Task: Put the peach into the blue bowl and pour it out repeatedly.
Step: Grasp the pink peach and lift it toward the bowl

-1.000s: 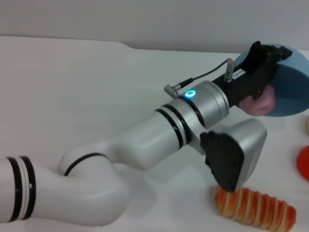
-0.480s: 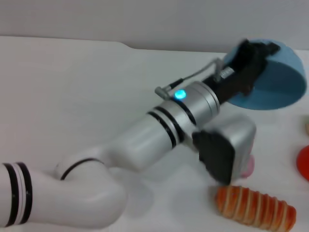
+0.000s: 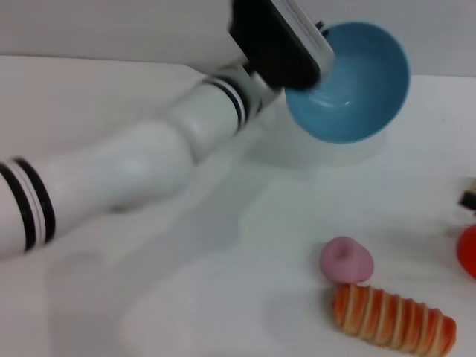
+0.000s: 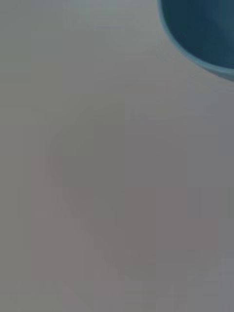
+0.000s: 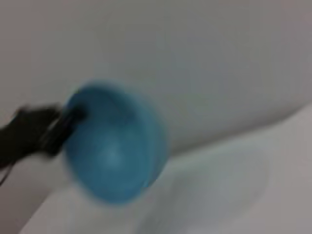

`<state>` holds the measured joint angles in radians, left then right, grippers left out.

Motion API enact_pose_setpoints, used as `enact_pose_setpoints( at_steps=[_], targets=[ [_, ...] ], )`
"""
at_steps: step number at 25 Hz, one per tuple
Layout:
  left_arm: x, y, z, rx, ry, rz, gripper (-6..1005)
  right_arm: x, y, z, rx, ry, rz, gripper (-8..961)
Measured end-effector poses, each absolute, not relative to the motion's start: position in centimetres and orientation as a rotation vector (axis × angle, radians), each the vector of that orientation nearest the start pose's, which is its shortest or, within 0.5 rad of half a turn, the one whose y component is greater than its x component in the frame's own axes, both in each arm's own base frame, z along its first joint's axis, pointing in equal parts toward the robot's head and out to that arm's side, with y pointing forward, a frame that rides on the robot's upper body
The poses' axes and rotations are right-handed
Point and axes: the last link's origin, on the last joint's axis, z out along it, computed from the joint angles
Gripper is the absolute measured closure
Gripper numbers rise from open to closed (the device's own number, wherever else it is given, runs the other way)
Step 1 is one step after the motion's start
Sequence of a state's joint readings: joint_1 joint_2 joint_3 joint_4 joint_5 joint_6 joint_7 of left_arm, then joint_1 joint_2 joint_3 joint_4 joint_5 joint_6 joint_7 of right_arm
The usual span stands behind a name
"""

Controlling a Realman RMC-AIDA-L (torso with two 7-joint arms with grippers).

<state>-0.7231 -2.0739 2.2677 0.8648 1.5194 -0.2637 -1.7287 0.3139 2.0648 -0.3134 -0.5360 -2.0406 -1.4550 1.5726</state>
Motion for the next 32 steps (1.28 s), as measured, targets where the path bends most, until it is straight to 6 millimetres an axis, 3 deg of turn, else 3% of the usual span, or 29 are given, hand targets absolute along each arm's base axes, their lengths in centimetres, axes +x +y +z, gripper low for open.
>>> enact_pose_setpoints(
  at_steps=[6, 12, 16, 21, 32],
  targets=[
    [-13.9, 43.1, -10.1, -2.271, -0.449, -0.309, 1000, 32.8, 30.8, 0.6, -2.313, 1.507, 0.669, 514],
    [-15.0, 42.8, -10.2, -2.272, -0.511, -0.304, 999, 30.5, 33.2, -3.0, -2.399, 1.640, 0.408, 522],
    [-15.4, 42.8, -10.2, -2.266, -0.524, -0.295, 999, 29.4, 33.6, -5.3, -2.461, 1.639, 0.305, 527],
    [-15.5, 42.7, -10.2, -2.264, -0.528, -0.294, 999, 28.8, 33.2, -6.9, -2.491, 1.697, 0.214, 533],
    [-15.6, 42.6, -10.4, -2.270, -0.529, -0.291, 999, 29.4, 33.0, -6.0, -2.485, 1.690, 0.146, 547]
  ],
)
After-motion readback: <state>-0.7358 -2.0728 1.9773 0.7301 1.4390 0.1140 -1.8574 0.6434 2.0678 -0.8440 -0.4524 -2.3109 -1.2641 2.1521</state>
